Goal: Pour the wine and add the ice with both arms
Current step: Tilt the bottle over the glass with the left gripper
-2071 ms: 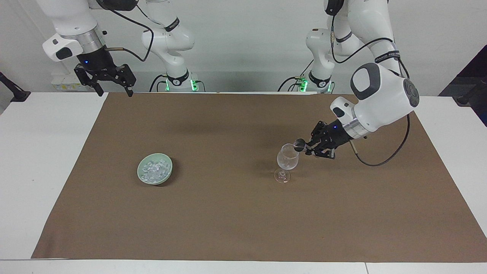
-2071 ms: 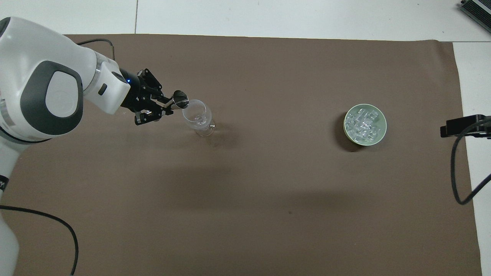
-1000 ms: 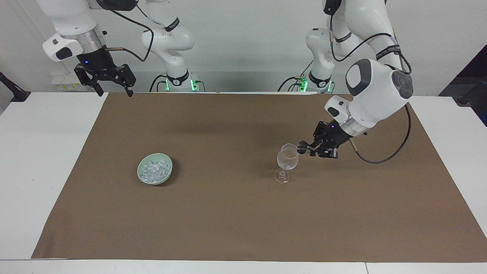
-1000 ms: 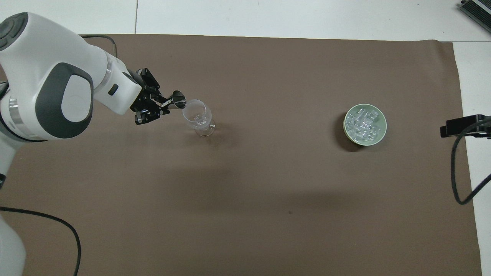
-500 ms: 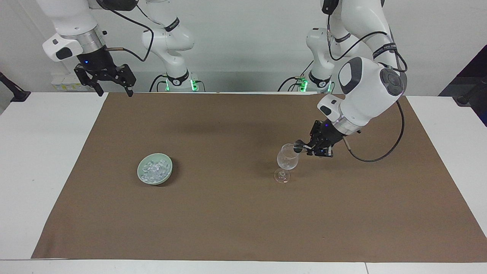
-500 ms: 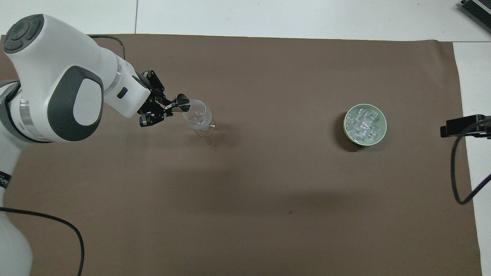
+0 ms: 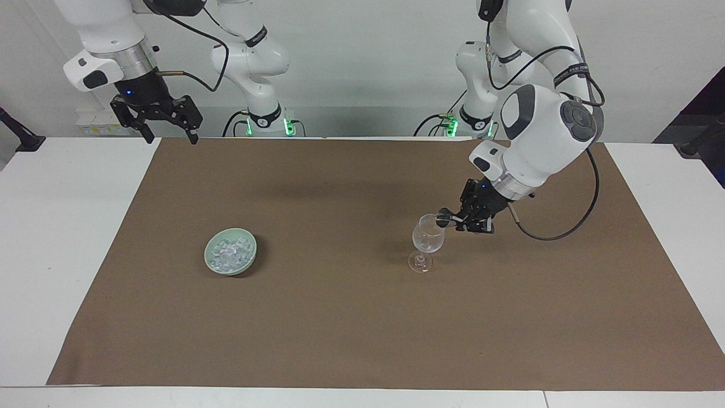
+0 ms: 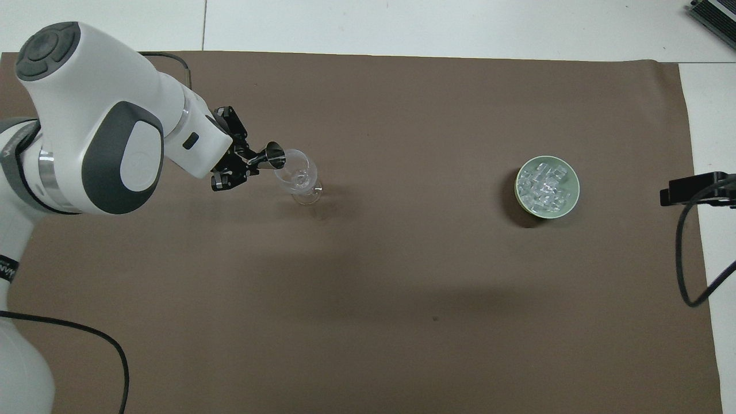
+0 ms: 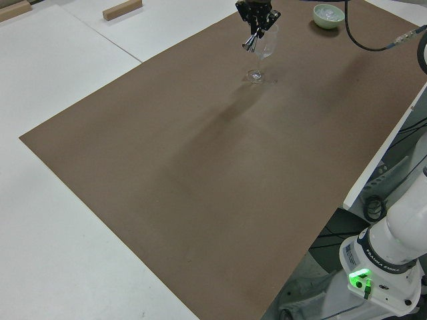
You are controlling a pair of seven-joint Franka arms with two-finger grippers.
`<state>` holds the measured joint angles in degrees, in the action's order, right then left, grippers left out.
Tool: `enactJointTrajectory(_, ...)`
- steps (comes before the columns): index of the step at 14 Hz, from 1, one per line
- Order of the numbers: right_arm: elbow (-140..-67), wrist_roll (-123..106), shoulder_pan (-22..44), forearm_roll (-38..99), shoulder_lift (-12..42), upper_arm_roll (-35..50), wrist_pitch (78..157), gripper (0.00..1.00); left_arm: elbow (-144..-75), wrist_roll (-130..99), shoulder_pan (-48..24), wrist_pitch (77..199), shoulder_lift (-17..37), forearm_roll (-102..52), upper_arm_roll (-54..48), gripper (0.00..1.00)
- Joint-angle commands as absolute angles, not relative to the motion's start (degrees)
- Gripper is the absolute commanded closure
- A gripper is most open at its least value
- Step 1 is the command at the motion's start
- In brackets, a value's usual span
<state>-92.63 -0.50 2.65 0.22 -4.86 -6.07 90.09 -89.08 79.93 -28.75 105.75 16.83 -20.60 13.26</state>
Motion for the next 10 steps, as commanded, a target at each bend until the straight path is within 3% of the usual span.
enactJointTrajectory(1,-92.72,-2.11,2.29,0.09,-5.01,-5.98,90.44,0.0,-87.45,78.22,-30.5,105.82,17.58,-18.29,14.68,1.0)
enactJointTrajectory(10,-92.72,-2.11,2.29,0.09,-5.01,-5.98,90.44,0.0,-86.31,77.96,-31.37,105.47,17.75,-14.86,14.59,1.0)
